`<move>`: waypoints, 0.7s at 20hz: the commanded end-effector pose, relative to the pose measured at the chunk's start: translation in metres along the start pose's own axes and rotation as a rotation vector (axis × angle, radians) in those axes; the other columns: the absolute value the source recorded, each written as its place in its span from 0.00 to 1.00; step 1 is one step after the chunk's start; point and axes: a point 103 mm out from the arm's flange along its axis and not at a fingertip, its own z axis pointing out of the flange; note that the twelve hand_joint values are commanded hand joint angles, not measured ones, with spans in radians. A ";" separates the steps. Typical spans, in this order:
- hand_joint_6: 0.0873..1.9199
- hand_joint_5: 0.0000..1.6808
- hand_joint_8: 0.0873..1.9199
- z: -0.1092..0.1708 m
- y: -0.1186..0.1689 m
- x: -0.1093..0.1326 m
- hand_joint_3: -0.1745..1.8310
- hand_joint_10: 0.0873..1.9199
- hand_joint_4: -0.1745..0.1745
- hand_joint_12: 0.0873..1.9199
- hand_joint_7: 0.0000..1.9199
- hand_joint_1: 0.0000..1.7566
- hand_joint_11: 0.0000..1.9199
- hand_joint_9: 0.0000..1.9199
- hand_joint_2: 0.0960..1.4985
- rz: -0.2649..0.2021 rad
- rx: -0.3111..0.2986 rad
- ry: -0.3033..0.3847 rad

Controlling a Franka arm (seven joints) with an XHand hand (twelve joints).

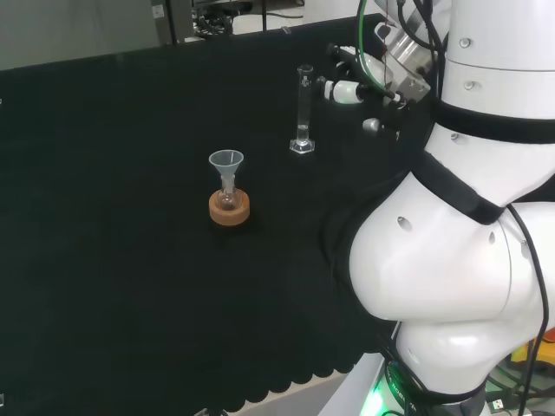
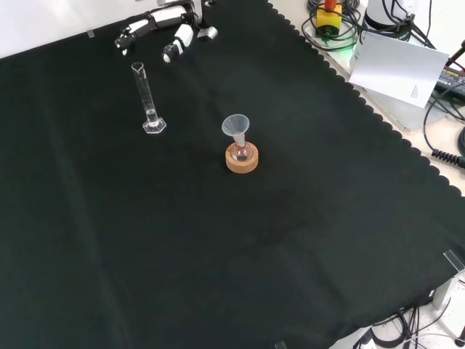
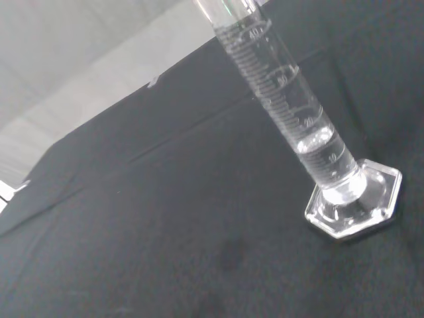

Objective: Pick up the graduated cylinder.

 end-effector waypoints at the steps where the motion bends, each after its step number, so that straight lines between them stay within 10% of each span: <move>1: 0.00 0.20 0.29 0.024 0.009 -0.007 0.26 0.30 0.42 0.69 0.10 0.44 0.07 0.20 0.54 -0.053 0.037 0.105; 14: 0.00 0.24 0.29 0.055 0.033 -0.017 0.37 0.27 0.38 0.68 0.14 0.54 0.13 0.25 0.43 -0.077 -0.039 0.301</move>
